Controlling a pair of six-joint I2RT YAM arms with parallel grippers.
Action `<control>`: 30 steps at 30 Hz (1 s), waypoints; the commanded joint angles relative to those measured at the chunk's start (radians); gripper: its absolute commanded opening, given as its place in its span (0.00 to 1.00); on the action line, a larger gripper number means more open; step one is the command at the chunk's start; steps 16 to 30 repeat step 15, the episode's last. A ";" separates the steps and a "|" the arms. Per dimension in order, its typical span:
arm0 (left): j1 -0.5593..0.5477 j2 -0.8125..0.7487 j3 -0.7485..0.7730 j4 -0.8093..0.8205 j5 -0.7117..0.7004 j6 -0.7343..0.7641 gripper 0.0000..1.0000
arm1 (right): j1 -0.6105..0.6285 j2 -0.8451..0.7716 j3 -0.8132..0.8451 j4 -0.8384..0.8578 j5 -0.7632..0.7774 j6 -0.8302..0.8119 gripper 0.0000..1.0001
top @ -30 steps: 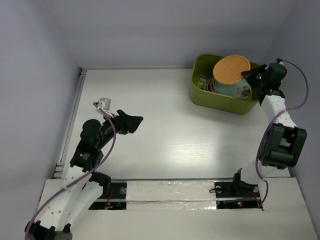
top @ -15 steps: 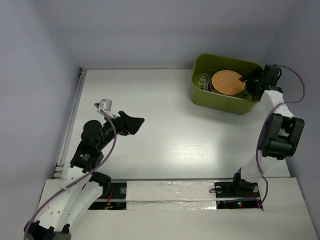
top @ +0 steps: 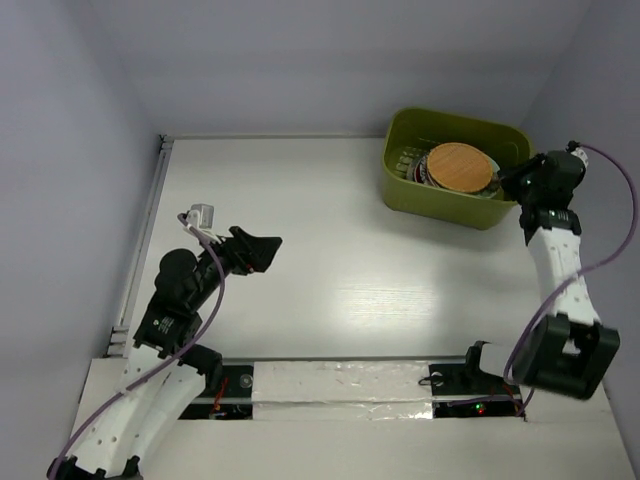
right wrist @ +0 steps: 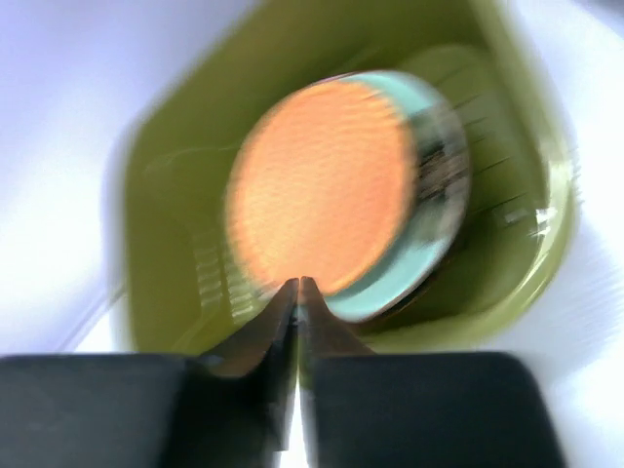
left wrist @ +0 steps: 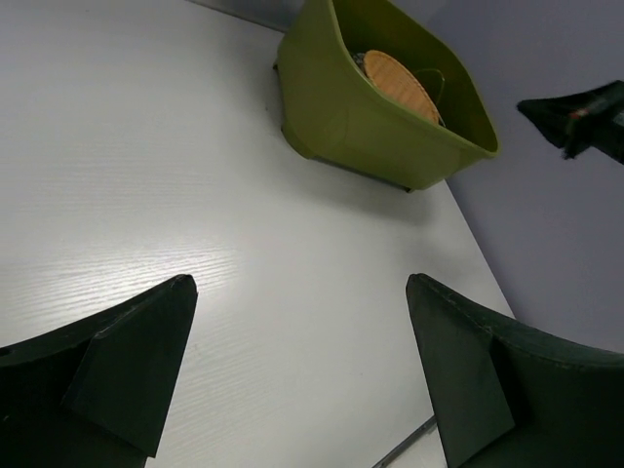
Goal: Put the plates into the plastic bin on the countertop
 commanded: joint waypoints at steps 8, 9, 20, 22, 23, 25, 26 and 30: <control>-0.004 -0.020 0.302 -0.169 -0.299 0.205 0.88 | 0.105 -0.781 -0.035 0.110 -0.269 0.046 0.00; -0.004 -0.030 0.323 -0.168 -0.312 0.218 0.88 | 0.105 -0.813 0.007 0.063 -0.267 0.023 0.00; -0.004 -0.060 0.328 -0.094 -0.281 0.221 0.90 | 0.105 -0.904 0.012 -0.015 -0.223 -0.019 0.22; -0.004 -0.060 0.328 -0.094 -0.281 0.221 0.90 | 0.105 -0.904 0.012 -0.015 -0.223 -0.019 0.22; -0.004 -0.060 0.328 -0.094 -0.281 0.221 0.90 | 0.105 -0.904 0.012 -0.015 -0.223 -0.019 0.22; -0.004 -0.060 0.328 -0.094 -0.281 0.221 0.90 | 0.105 -0.904 0.012 -0.015 -0.223 -0.019 0.22; -0.004 -0.060 0.328 -0.094 -0.281 0.221 0.90 | 0.105 -0.904 0.012 -0.015 -0.223 -0.019 0.22; -0.004 -0.060 0.328 -0.094 -0.281 0.221 0.90 | 0.105 -0.904 0.012 -0.015 -0.223 -0.019 0.22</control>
